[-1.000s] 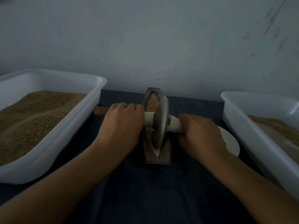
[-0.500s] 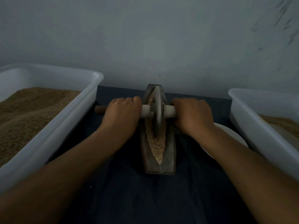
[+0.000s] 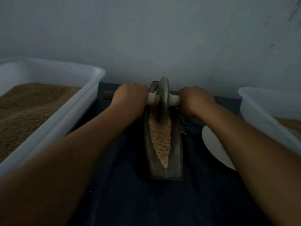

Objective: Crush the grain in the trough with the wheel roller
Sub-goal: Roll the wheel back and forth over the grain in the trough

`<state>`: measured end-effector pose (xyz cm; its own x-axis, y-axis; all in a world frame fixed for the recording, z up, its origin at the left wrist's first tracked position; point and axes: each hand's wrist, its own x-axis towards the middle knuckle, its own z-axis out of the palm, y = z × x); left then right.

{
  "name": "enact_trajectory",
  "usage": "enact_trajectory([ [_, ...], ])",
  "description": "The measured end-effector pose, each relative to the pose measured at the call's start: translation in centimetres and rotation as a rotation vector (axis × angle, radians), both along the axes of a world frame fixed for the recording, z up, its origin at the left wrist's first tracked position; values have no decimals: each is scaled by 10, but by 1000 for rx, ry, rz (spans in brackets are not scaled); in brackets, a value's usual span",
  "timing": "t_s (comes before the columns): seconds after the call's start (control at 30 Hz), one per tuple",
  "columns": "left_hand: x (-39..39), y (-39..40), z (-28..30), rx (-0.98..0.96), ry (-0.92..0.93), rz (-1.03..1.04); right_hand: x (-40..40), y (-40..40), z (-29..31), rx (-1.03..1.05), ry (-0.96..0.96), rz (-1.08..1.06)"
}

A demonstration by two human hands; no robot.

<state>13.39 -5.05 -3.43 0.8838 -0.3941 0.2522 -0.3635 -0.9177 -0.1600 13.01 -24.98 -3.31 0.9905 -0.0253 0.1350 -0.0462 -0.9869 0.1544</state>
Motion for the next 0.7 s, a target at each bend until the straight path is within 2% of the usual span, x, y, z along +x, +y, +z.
enact_trajectory([
  [0.23,-41,6,-11,24,-148,-14,-55,0,-25,29,-279,111],
  [0.37,-70,10,-11,33,-175,-23,-85,1,-27,90,-308,161],
  [0.7,-108,31,-5,-178,-146,-98,-131,6,-19,92,-367,247],
])
